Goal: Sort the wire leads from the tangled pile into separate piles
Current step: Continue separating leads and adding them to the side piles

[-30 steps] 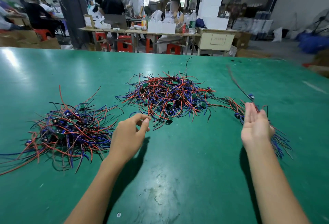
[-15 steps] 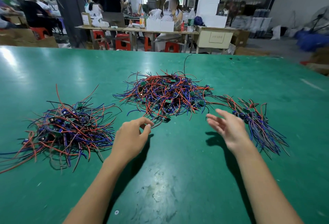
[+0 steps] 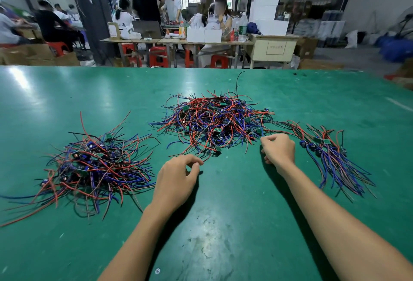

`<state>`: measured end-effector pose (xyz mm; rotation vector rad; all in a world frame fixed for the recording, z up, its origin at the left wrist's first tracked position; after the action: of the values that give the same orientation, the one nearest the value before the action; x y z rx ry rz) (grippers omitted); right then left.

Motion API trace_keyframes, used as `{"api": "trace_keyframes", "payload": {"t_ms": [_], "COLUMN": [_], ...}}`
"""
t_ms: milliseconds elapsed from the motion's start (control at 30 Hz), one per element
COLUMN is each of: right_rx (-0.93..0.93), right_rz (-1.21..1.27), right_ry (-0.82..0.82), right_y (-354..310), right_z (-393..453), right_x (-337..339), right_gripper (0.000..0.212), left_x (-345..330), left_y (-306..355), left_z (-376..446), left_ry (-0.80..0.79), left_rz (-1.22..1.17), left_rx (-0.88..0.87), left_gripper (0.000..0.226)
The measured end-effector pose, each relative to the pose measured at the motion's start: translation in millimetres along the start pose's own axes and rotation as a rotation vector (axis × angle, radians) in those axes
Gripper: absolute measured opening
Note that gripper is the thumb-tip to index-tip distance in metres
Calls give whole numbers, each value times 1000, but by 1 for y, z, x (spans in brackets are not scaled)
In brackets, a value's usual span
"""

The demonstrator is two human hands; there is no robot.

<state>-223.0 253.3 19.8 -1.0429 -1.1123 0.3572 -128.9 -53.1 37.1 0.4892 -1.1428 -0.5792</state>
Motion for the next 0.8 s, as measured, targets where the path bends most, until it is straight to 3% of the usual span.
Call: {"api": "trace_keyframes", "payload": {"t_ms": [100, 167, 267, 333, 500, 600, 667, 700, 733, 800], "right_rx": [154, 301, 477, 583, 791, 758, 725, 721, 709, 660], "right_rz": [100, 128, 98, 31, -42, -7, 25, -42, -171, -423], "right_ry": [36, -22, -173, -237, -407, -286, -133, -110, -155, -336], "right_y": [-16, -27, -41, -52, -68, -67, -65, -63, -58, -40], "right_z": [-27, -60, -115, -142, -179, -168, -149, -140, -130, -116], "right_x": [5, -2, -18, -28, -45, -29, -9, -6, -11, -27], "right_gripper": [12, 13, 20, 22, 19, 26, 14, 19, 37, 58], "left_x": [-2, -7, -25, -31, -26, -20, -14, -11, -9, -3], "left_y": [6, 8, 19, 25, 15, 3, -4, -6, -7, -9], "left_z": [-2, -3, -7, -10, -11, -9, -7, -6, -5, -4], "left_ry": [2, -8, -161, -216, -183, -147, -102, -81, -60, -3], "left_rz": [-29, -316, -732, -753, -864, -866, -791, -756, -743, -730], "left_rx": [9, 96, 234, 232, 307, 345, 345, 342, 343, 348], "left_gripper": [15, 17, 23, 24, 16, 16, 16, 16, 16, 17]}}
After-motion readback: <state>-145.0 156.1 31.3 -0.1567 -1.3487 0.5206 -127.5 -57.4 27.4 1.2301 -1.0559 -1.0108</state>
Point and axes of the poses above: each hand's wrist, its own z-axis towards the middle knuckle, its own x-axis out of the back of the hand, y = z × x, the point moved 9 cm from there along z, towards the middle knuckle, and after that the axes turned 1 degree about -x, right-handed, at the moved point
